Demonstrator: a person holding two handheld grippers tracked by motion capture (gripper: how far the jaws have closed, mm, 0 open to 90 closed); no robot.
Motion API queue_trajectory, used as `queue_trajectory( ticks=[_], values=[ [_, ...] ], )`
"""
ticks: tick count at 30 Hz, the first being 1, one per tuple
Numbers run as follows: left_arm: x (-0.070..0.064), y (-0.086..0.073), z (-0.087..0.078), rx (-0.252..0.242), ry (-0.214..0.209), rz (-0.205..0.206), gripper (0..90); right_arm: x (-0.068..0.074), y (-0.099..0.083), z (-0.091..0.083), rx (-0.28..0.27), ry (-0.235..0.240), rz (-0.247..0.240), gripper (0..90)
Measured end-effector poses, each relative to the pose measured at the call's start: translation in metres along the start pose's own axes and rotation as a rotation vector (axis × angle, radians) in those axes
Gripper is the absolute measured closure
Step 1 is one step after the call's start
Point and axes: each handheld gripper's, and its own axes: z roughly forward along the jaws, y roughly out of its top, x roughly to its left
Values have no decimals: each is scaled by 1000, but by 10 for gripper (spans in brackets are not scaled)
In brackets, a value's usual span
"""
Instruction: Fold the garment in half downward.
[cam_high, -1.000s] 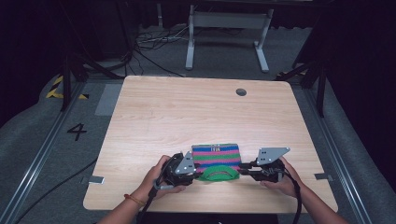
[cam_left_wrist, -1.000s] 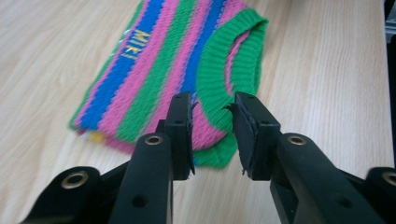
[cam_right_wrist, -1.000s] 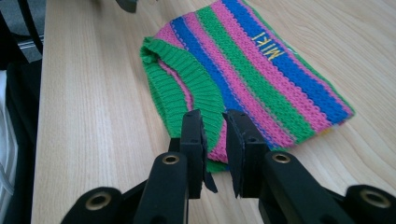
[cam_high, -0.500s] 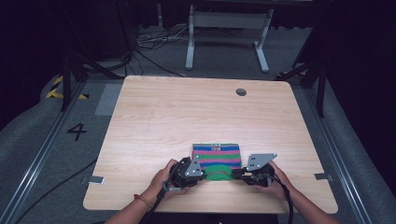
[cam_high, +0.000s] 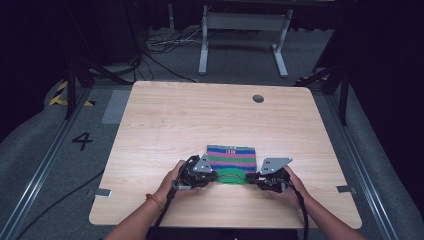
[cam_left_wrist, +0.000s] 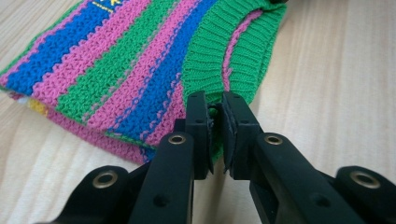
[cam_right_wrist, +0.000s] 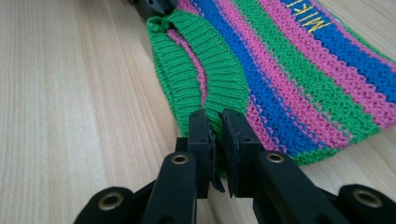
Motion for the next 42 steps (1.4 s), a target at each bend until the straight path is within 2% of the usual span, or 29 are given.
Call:
queue_trajectory(
  ticks=[5, 8, 11, 14, 17, 21, 25, 33, 38, 42],
  values=[
    [-2, 4, -6, 45, 18, 31, 771, 2, 6, -2, 33, -18, -17, 805],
    [-4, 2, -12, 74, 33, 42, 747, 3, 7, -7, 28, -17, -11, 783],
    [-5, -1, -21, 78, 46, 53, 720, 4, 6, -14, 29, -27, -23, 778],
    [-4, -6, -33, 65, 65, 42, 697, 4, 6, -23, 23, -36, -25, 761],
    [-5, -11, -48, 62, 95, 37, 655, 5, 6, -32, 22, -53, -32, 744],
    [-6, -20, -65, 82, 139, 45, 591, 4, 3, -41, 25, -72, -35, 731],
    [-6, -31, -81, 96, 179, 30, 537, 4, -5, -50, 40, -101, -36, 714],
    [-5, -52, -98, 109, 197, -11, 437, -1, -27, -72, 38, -160, -10, 660],
    [-1, -72, -107, 119, 208, -58, 375, -9, -46, -90, 23, -201, 43, 573],
    [5, -89, -116, 92, 208, -109, 339, -14, -62, -101, 21, -228, 89, 508]
  ],
)
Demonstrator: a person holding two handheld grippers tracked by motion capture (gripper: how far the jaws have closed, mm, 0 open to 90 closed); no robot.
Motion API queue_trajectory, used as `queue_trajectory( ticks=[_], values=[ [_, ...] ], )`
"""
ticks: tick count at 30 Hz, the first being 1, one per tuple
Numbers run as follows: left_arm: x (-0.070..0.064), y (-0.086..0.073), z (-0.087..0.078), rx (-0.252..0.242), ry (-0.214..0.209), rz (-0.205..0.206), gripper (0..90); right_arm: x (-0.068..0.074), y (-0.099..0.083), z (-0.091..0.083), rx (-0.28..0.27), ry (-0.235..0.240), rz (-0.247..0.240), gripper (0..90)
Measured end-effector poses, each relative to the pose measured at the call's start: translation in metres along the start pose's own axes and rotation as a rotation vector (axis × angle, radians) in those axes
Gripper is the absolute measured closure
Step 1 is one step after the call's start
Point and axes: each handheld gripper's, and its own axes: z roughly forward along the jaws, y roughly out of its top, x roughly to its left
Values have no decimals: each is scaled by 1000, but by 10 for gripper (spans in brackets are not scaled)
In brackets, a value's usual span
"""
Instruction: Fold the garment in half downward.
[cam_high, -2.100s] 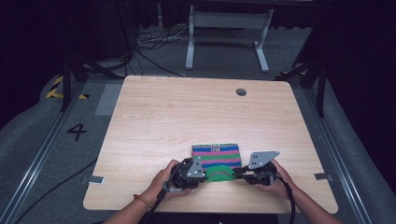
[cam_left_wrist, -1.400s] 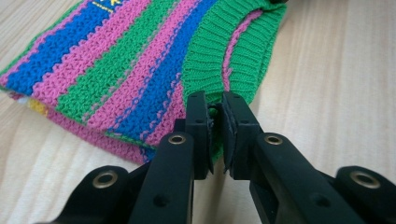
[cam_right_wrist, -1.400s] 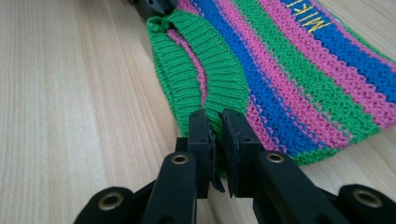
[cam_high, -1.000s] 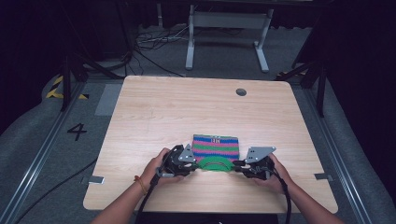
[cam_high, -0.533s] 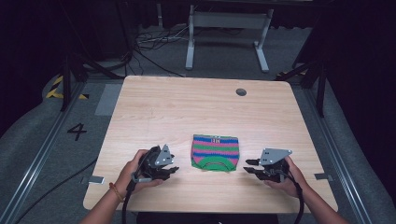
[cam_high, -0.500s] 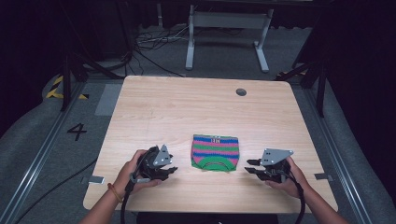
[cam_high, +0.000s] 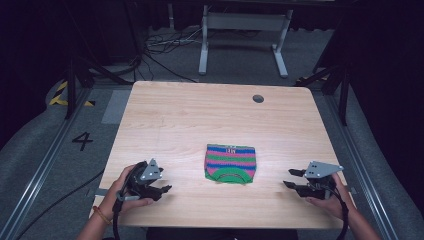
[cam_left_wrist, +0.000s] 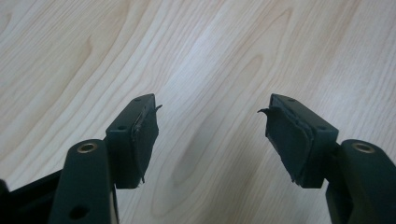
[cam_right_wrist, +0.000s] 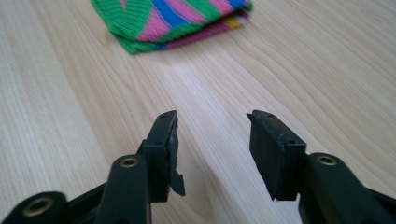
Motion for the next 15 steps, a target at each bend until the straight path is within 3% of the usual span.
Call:
queue_trajectory(
  ticks=[6, 15],
  values=[
    [12, -23, -4, 17, 26, -49, 289, -11, -25, -14, -9, -39, 90, 428],
    [19, -48, -13, -25, 26, -133, 247, -23, -59, -24, 5, -77, 192, 360]
  ],
)
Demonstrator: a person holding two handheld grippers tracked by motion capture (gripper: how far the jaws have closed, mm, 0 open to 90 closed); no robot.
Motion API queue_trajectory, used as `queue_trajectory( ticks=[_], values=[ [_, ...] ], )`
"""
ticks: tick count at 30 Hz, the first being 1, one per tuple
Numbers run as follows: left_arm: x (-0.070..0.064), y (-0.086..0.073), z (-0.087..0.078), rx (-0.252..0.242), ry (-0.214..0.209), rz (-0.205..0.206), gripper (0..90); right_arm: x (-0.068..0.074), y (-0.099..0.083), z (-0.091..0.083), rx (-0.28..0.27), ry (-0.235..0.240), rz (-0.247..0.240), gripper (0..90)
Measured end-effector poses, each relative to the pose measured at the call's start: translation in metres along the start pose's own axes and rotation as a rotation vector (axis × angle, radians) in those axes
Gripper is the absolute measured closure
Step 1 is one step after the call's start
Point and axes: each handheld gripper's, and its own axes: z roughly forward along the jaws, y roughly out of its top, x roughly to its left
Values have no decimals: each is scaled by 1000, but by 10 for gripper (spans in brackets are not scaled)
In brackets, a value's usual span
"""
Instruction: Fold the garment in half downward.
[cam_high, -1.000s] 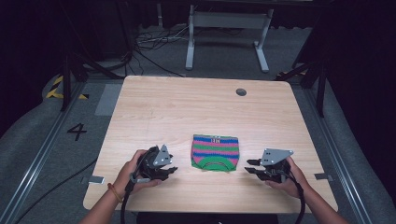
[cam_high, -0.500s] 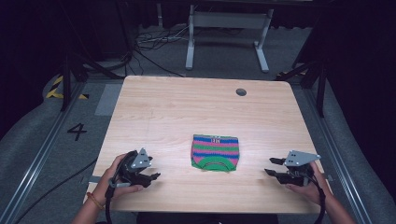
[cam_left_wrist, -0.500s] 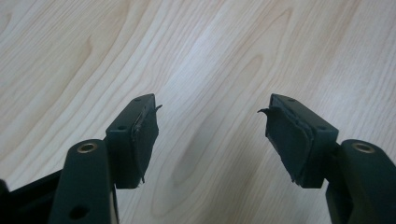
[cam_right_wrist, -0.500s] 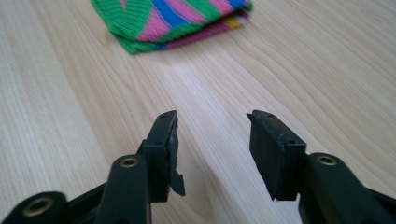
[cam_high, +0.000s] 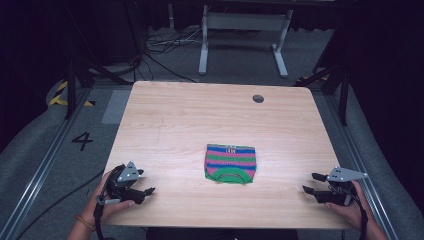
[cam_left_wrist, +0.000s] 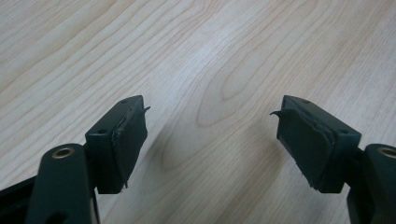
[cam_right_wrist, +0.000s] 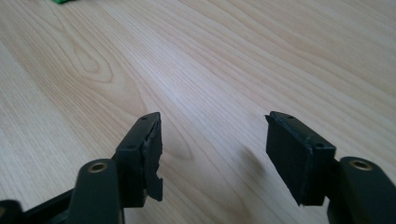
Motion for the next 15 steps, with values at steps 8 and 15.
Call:
queue_trajectory(
  ticks=[8, 15],
  values=[
    [10, -16, -3, -41, -17, -95, 218, -7, -18, -7, -25, -17, 91, 286],
    [8, -18, 0, -44, 45, -95, 178, -5, -21, -8, -9, -60, 101, 251]
  ],
)
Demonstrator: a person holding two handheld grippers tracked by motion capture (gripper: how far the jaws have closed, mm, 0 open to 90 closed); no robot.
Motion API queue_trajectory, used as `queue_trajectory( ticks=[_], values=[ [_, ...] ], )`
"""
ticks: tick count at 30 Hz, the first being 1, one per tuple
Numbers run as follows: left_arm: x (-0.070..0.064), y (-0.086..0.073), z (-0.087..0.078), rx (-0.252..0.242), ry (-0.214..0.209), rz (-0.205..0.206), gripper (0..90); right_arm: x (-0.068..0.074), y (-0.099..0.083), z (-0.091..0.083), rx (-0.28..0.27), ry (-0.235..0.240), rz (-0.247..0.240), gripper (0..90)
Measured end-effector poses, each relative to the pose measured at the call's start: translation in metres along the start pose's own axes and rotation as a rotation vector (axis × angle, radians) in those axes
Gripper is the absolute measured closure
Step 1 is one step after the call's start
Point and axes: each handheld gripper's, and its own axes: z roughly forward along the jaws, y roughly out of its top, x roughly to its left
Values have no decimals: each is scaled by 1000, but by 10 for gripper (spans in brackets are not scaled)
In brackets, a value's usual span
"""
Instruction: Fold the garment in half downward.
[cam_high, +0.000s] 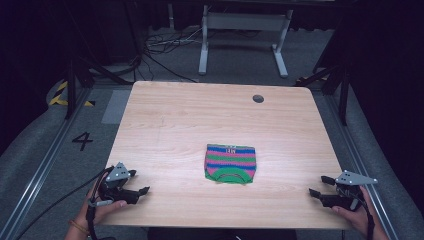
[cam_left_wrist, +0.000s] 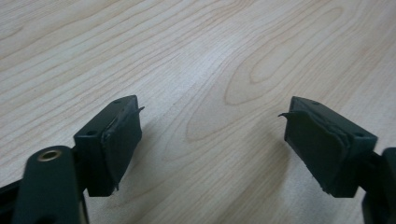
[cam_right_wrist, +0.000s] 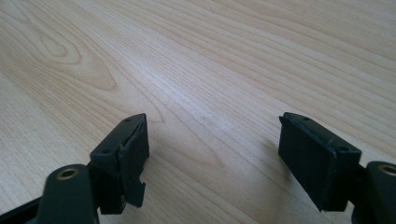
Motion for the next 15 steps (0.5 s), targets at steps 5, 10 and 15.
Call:
queue_trajectory(
  ticks=[5, 10, 15],
  values=[
    [-2, 0, 0, 4, 10, -15, 160, 0, 0, 0, -1, -3, 0, 244],
    [-2, 0, 0, 6, 9, -18, 159, 0, 0, 0, 3, -14, 10, 223],
    [-2, 0, 0, 5, 10, -18, 158, 0, 0, 0, 3, -14, 11, 223]
  ],
)
